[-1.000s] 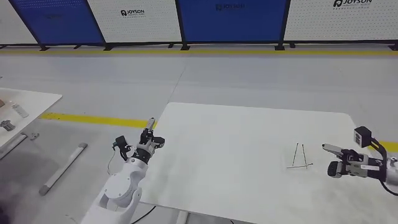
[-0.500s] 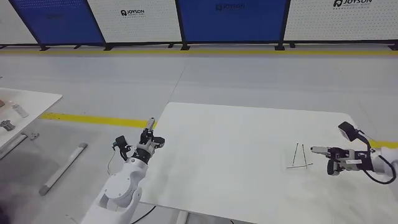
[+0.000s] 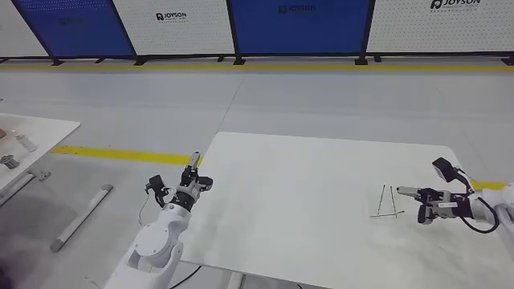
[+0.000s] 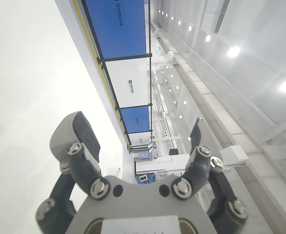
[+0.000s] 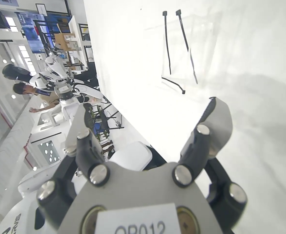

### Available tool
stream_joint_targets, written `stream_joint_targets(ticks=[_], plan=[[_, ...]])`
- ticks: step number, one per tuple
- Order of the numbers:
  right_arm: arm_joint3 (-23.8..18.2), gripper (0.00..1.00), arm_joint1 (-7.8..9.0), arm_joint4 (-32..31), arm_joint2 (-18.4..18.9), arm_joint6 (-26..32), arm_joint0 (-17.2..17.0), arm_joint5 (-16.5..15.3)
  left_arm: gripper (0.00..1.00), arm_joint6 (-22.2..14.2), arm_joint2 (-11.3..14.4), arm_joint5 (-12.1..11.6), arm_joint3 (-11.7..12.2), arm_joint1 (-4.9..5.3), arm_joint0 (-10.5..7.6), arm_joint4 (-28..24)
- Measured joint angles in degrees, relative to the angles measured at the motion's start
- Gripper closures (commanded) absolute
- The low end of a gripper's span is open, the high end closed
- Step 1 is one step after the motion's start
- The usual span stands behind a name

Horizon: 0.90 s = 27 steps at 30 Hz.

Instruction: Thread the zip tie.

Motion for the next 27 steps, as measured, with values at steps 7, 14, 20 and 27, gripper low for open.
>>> stream_joint_targets(ticks=[7, 14, 20, 27], plan=[[0.5, 0.00, -0.54, 0.6, -1.4, 0.3, 0.2, -1.5, 0.00, 0.0, 0.0, 0.0, 0.0, 0.00, 0.00, 0.0], [4.3, 0.00, -1.65, 0.4, -4.0, 1.3, 2.8, -1.1, 0.00, 0.0, 0.0, 0.0, 0.0, 0.00, 0.00, 0.0], [4.3, 0.00, -1.63, 0.4, -4.0, 1.3, 2.8, -1.1, 0.00, 0.0, 0.0, 0.0, 0.0, 0.00, 0.00, 0.0], [3.0, 0.00, -0.99, 0.2, -2.6, 0.0, 1.0, -3.0, 0.00, 0.0, 0.0, 0.0, 0.0, 0.00, 0.00, 0.0]])
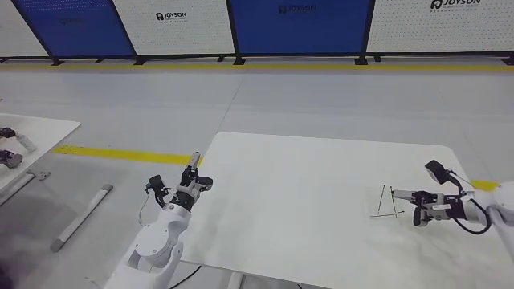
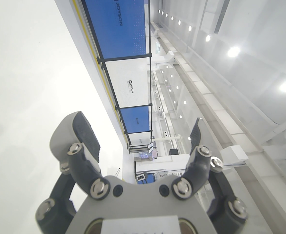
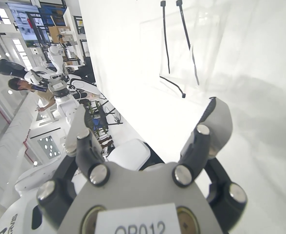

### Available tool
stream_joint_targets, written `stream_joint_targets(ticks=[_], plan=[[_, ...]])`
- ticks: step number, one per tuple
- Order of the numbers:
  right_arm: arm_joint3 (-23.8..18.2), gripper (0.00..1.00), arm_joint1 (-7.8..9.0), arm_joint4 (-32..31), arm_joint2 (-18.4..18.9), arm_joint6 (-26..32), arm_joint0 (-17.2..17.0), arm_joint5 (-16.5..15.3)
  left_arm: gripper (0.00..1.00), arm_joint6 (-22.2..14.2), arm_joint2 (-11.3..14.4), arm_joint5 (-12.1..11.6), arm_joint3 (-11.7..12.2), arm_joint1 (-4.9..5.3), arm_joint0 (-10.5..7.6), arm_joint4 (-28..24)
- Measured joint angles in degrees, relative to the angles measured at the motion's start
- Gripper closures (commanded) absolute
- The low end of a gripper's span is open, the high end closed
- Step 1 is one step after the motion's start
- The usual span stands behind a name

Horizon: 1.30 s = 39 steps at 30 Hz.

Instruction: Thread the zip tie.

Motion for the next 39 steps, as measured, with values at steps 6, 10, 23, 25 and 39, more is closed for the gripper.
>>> stream_joint_targets(ticks=[6, 10, 23, 25, 39], plan=[[-2.4, 0.49, 0.92, -1.5, 1.5, 0.3, -1.2, 1.9, 0.00, 0.0, 0.0, 0.0, 0.0, 0.00, 0.00, 0.0], [-2.8, 0.58, 1.09, -2.3, 1.4, 1.1, -1.2, 3.5, 0.00, 0.0, 0.0, 0.0, 0.0, 0.00, 0.00, 0.0], [1.2, 0.56, 0.01, -4.7, -1.8, 0.2, 1.4, 7.0, 0.00, 0.0, 0.0, 0.0, 0.0, 0.00, 0.00, 0.0], [1.7, 0.58, -0.18, -5.0, -2.2, -0.3, 1.8, 7.3, 0.00, 0.0, 0.0, 0.0, 0.0, 0.00, 0.00, 0.0], [3.3, 0.74, -1.15, -6.4, -4.2, -2.4, 3.3, 8.9, 0.00, 0.0, 0.0, 0.0, 0.0, 0.00, 0.00, 0.0]])
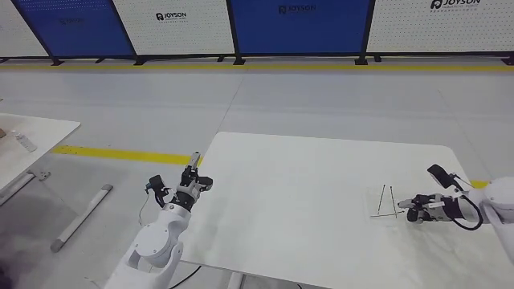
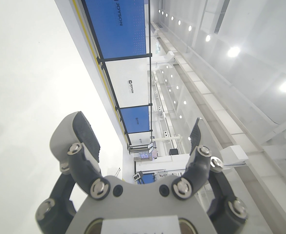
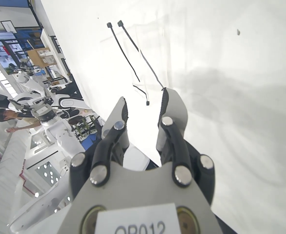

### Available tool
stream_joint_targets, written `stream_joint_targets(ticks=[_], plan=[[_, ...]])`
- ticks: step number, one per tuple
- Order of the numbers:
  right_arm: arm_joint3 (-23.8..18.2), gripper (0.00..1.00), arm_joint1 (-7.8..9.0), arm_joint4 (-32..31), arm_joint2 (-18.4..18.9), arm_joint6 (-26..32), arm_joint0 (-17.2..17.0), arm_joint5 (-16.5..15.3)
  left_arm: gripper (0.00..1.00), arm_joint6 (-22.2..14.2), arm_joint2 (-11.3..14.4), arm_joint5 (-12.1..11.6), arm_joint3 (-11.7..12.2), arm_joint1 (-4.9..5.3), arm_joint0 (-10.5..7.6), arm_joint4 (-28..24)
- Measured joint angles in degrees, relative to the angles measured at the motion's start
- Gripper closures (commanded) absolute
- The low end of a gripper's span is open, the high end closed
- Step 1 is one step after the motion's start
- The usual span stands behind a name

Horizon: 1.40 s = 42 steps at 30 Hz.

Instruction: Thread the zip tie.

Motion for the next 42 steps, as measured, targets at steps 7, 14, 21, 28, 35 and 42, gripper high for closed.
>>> stream_joint_targets(ticks=[7, 14, 21, 28, 35, 42], plan=[[0.3, 0.68, -0.32, -0.5, -0.7, 0.0, 0.3, 0.5, 0.00, 0.0, 0.0, 0.0, 0.0, 0.00, 0.00, 0.0], [1.3, 0.82, -0.48, 0.0, -0.7, 0.9, 0.7, -0.2, 0.00, 0.0, 0.0, 0.0, 0.0, 0.00, 0.00, 0.0], [1.7, 1.00, -0.72, -0.3, -1.1, 0.6, 1.1, -0.1, 0.00, 0.0, 0.0, 0.0, 0.0, 0.00, 0.00, 0.0], [1.8, 1.00, -0.74, -0.7, -1.0, 0.7, 1.3, -0.2, 0.00, 0.0, 0.0, 0.0, 0.0, 0.00, 0.00, 0.0], [1.1, 1.00, -0.21, -0.4, 0.4, 0.4, 0.8, -1.0, 0.00, 0.0, 0.0, 0.0, 0.0, 0.00, 0.00, 0.0], [-0.8, 1.00, 0.68, 0.2, 2.4, 0.6, -0.7, -1.6, 0.00, 0.0, 0.0, 0.0, 0.0, 0.00, 0.00, 0.0]])
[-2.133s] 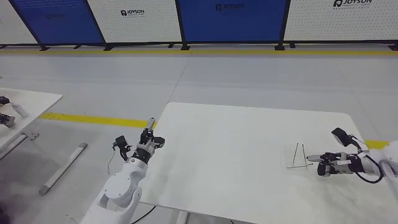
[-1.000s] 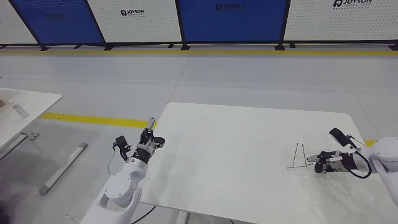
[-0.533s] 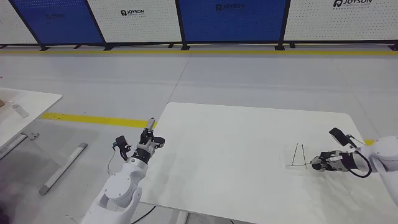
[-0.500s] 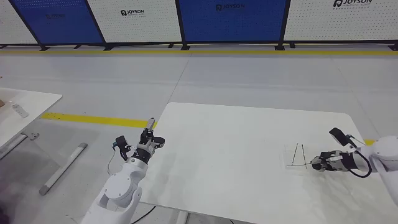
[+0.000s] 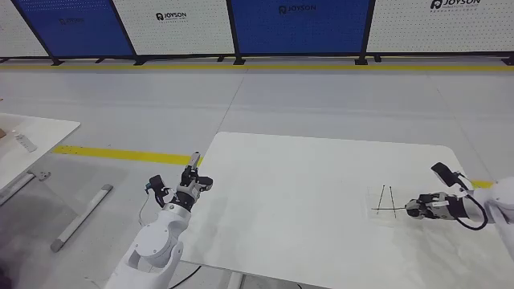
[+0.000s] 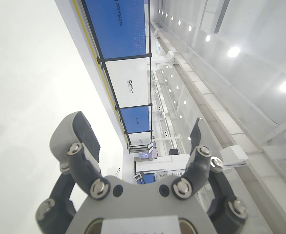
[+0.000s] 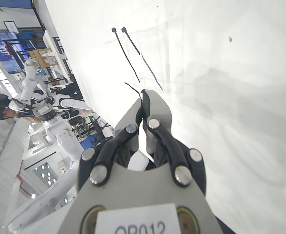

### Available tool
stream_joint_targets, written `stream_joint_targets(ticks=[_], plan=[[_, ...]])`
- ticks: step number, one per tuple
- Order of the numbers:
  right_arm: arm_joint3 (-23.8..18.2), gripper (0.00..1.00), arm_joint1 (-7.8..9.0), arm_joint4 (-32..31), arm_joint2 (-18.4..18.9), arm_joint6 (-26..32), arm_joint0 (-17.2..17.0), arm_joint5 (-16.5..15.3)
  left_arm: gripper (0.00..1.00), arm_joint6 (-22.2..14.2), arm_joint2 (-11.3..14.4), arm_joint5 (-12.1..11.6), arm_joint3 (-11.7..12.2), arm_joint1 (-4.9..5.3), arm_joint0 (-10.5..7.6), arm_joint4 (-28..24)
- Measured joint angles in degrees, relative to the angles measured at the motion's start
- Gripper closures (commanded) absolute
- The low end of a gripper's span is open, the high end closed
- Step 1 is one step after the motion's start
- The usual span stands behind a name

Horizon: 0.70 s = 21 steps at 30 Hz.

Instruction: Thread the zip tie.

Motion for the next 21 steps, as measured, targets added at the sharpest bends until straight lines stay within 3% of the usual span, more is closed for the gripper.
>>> stream_joint_targets(ticks=[10, 21], plan=[[-0.8, 1.00, 1.64, 6.9, 5.7, 2.6, -3.1, -4.7, 0.00, 0.0, 0.0, 0.0, 0.0, 0.00, 0.00, 0.0], [-0.8, 1.00, 1.63, 6.9, 5.7, 2.6, -3.0, -4.6, 0.00, 0.0, 0.0, 0.0, 0.0, 0.00, 0.00, 0.0]])
